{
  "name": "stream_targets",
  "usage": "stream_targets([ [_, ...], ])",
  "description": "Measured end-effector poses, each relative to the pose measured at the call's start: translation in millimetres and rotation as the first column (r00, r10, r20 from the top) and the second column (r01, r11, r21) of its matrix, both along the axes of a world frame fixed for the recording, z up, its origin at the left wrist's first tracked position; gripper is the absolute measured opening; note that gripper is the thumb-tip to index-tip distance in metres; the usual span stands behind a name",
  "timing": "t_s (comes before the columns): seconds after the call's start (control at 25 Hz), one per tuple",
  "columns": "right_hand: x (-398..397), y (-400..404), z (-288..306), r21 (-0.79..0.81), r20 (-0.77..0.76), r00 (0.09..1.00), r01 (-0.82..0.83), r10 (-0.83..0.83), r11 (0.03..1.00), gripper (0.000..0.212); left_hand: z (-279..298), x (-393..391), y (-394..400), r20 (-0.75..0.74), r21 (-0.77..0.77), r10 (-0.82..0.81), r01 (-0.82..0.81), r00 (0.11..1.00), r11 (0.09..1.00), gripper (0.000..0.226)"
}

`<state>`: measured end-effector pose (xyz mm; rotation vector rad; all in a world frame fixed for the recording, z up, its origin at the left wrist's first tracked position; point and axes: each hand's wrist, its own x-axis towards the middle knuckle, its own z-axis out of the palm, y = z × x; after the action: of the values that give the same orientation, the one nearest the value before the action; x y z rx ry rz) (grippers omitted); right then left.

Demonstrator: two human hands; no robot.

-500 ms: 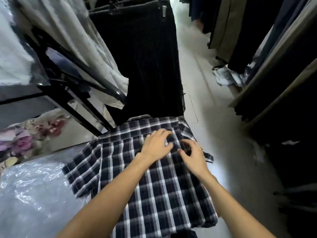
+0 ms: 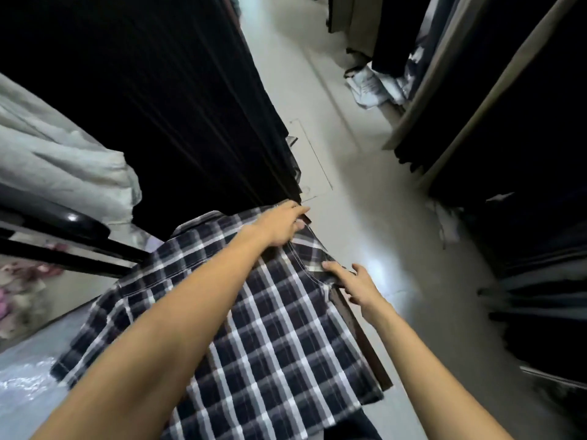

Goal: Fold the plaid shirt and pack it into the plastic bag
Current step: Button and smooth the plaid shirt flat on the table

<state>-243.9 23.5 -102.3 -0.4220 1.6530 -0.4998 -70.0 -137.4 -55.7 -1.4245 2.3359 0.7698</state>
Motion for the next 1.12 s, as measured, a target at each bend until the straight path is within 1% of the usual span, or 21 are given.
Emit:
stream_targets([
  [0.04, -2, 2, 0, 0.036, 0.087, 0.994, 0.056, -0.059, 0.998, 0.116, 2, -2, -6, -0.01, -0.006, -0.005, 0.005, 1.0, 1.0, 0.059],
  [0.08, -4, 3, -1, 0.038, 0.13, 0.984, 0.114, -0.118, 0.993, 0.104, 5, -4, -11, -0.022, -0.012, 0.0, 0.0, 1.0, 1.0, 0.063],
  [0.12, -5, 4, -2, 0.009, 0.138, 0.974, 0.181, -0.18, 0.984, 0.094, 8, -6, -16, -0.04, -0.002, 0.007, -0.007, 0.999, 1.0, 0.066],
  [0.16, -4, 4, -1, -0.041, 0.135, 0.963, 0.241, -0.233, 0.97, 0.089, 11, -7, -21, -0.068, 0.028, 0.016, -0.014, 0.998, 1.0, 0.068],
  [0.28, -2, 4, 19, -0.219, 0.15, 0.91, 0.411, -0.386, 0.885, 0.087, 18, -3, -31, -0.091, 0.133, 0.035, -0.022, 0.995, 0.991, 0.065],
  [0.36, 4, 9, 39, -0.33, 0.181, 0.896, 0.444, -0.406, 0.833, 0.089, 25, 5, -31, -0.085, 0.121, 0.002, 0.008, 0.996, 0.993, 0.058],
  [0.44, 15, 18, 61, -0.426, 0.151, 0.925, 0.379, -0.349, 0.821, 0.09, 37, 19, -27, -0.128, 0.093, -0.02, 0.032, 0.992, 0.995, 0.039],
  [0.52, 29, 29, 82, -0.493, 0.116, 0.948, 0.313, -0.295, 0.812, 0.089, 51, 33, -21, -0.219, 0.084, -0.007, 0.026, 0.976, 0.996, 0.018],
  [0.56, 39, 36, 92, -0.521, 0.101, 0.957, 0.284, -0.272, 0.805, 0.085, 58, 43, -17, -0.266, 0.067, -0.007, 0.026, 0.964, 0.997, 0.013],
  [0.6, 50, 42, 101, -0.554, 0.086, 0.965, 0.252, -0.247, 0.794, 0.078, 63, 54, -13, -0.308, 0.044, -0.007, 0.021, 0.951, 0.999, 0.013],
  [0.68, 75, 52, 112, -0.618, 0.005, 0.984, 0.142, -0.176, 0.773, 0.054, 69, 76, -3, -0.387, 0.028, 0.008, 0.003, 0.922, 1.0, 0.024],
  [0.72, 87, 58, 113, -0.657, -0.057, 0.991, 0.057, -0.125, 0.752, 0.041, 68, 87, 3, -0.422, 0.022, 0.012, -0.003, 0.907, 1.0, 0.031],
  [0.76, 101, 65, 111, -0.689, -0.127, 0.99, -0.04, -0.065, 0.724, 0.033, 65, 98, 8, -0.443, 0.014, 0.015, -0.01, 0.897, 1.0, 0.036],
  [0.8, 112, 71, 107, -0.702, -0.202, 0.979, -0.142, -0.004, 0.698, 0.03, 60, 107, 12, -0.458, 0.009, 0.027, -0.026, 0.888, 1.0, 0.039],
  [0.88, 132, 83, 96, -0.69, -0.342, 0.934, -0.322, 0.1, 0.648, 0.03, 48, 128, 17, -0.476, 0.039, 0.129, -0.126, 0.87, 0.991, 0.04],
  [0.96, 148, 92, 81, -0.649, -0.465, 0.863, -0.483, 0.196, 0.588, 0.034, 38, 142, 22, -0.422, 0.067, 0.252, -0.247, 0.871, 0.967, 0.042],
  [1.0, 155, 95, 73, -0.62, -0.521, 0.818, -0.558, 0.242, 0.552, 0.033, 36, 145, 25, -0.398, 0.104, 0.323, -0.308, 0.858, 0.946, 0.039],
  [1.04, 162, 98, 65, -0.586, -0.576, 0.769, -0.625, 0.277, 0.516, 0.032, 35, 144, 28, -0.388, 0.178, 0.426, -0.387, 0.817, 0.905, 0.033],
  [1.12, 172, 100, 50, -0.507, -0.683, 0.658, -0.74, 0.317, 0.442, 0.031, 35, 134, 31, -0.34, 0.362, 0.638, -0.53, 0.691, 0.767, 0.012],
])
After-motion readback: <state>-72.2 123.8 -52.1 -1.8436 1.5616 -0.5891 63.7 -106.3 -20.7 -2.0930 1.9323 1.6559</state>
